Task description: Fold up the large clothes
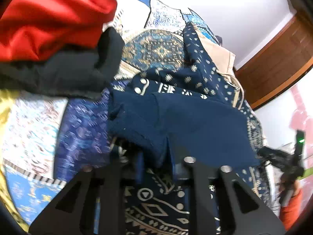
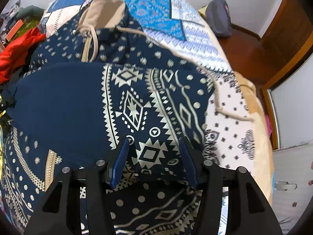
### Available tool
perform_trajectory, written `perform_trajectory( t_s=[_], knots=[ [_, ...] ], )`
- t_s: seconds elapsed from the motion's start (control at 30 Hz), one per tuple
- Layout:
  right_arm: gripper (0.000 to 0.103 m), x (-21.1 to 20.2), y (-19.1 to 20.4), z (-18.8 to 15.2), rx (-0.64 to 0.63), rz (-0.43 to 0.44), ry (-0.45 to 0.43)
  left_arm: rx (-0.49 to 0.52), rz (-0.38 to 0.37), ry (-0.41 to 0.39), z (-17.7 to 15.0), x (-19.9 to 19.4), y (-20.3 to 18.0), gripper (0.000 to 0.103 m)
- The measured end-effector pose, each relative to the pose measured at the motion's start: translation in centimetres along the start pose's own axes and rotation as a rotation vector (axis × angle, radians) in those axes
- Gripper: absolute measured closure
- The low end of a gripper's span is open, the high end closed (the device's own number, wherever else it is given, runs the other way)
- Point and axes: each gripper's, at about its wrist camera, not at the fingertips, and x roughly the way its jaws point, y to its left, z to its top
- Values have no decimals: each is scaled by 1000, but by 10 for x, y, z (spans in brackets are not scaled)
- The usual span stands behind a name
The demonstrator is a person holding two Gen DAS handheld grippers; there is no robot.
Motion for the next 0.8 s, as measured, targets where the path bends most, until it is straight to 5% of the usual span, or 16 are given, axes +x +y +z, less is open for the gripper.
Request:
perform_trajectory(
  t_s=[0.2,0.3,0.4,0.53,0.8],
  knots=[
    [54,-9,-6,1,8,-23,-24,45,3,-95,-1,-33,-7,85],
    [54,6,-8,-2,19,-21,18,21,31,-46,-8,-24,5,83],
    [54,21,-8,-7,25,-11,51,19,110,30,-20,-8,14,70],
    [54,16,-6,-8,13,-14,48,97,204,23,-29,-13,7,50],
    [54,-21,-4,20,-1,1,-53,251,296,-49,-9,-53,-25,48]
  ],
)
